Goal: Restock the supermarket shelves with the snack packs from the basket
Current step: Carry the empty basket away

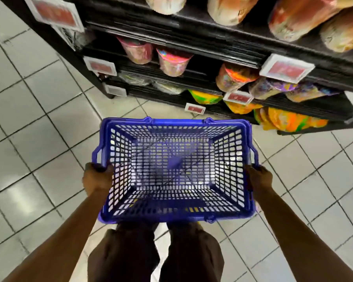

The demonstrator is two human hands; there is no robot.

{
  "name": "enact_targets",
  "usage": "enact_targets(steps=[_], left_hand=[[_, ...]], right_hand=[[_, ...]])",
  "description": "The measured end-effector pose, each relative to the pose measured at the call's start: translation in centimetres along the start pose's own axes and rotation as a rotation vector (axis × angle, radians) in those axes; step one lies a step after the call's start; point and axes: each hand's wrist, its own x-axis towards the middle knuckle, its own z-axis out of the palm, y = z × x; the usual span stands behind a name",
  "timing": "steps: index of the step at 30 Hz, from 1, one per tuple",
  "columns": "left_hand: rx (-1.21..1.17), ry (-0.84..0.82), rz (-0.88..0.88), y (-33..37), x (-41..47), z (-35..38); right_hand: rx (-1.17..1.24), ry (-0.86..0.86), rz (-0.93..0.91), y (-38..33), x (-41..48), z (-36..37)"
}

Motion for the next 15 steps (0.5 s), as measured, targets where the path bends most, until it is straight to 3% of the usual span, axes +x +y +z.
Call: enact_targets(steps=[3,10,15], left_hand=[[-0.009,0.018,-0.004,0.8,-2.6,-4.8],[-0.093,0.129,-0.071,3.0,-13.3,-24.4],[-0.195,0.232,-0.131,1.6,-21.0,-35.0]], right_hand=[[-0.013,-0.024,-0.028,-2.6,-4.0,-2.1],[-0.061,-0.155,-0.142,-14.8,-20.0,-9.7],[-0.128,-0.197,-0.308,-20.4,-29.6,-12.6]])
